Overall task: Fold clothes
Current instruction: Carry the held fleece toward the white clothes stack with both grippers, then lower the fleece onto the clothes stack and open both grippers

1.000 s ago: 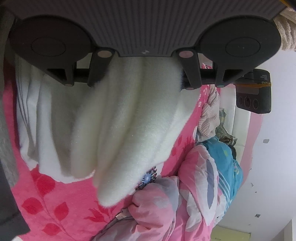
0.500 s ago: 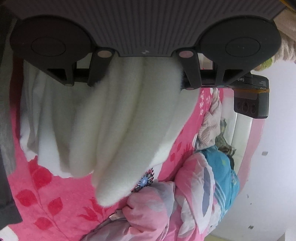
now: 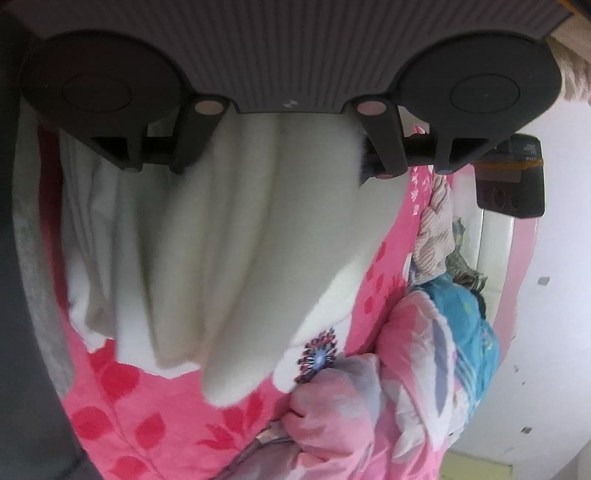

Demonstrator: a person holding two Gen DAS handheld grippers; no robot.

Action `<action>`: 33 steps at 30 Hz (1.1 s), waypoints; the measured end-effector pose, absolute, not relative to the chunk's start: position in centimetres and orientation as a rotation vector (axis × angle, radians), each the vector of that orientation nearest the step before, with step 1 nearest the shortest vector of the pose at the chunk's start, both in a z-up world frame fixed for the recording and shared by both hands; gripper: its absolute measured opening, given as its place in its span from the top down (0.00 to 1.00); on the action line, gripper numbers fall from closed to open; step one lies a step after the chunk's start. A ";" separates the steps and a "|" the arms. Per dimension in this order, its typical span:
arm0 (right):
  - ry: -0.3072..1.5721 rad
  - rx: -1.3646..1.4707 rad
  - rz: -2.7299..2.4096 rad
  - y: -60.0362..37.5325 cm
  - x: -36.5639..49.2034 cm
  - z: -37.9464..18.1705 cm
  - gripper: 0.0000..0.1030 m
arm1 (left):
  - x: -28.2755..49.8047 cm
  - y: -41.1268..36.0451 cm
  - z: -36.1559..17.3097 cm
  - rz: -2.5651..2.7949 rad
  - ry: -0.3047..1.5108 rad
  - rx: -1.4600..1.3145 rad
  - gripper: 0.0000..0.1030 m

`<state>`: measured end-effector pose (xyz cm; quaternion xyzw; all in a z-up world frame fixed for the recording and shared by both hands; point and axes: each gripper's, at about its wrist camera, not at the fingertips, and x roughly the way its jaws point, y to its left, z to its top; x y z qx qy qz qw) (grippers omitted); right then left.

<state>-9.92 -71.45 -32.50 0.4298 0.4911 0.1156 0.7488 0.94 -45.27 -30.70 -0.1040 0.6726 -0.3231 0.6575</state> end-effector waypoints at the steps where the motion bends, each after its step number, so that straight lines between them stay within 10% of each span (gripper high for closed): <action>1: 1.077 0.942 0.245 -71.5 -10.0 -32.6 0.38 | 1.0 -45.2 -30.6 -0.727 1.526 -0.244 0.17; 23: 0.930 0.896 -0.058 -72.5 -18.7 -24.8 0.32 | 0.3 -37.2 -25.3 -0.757 1.430 -0.329 0.13; 33: 1.118 0.897 -0.080 -70.4 -17.9 -29.7 0.31 | -4.1 -39.4 -29.6 -0.833 1.543 -0.327 0.24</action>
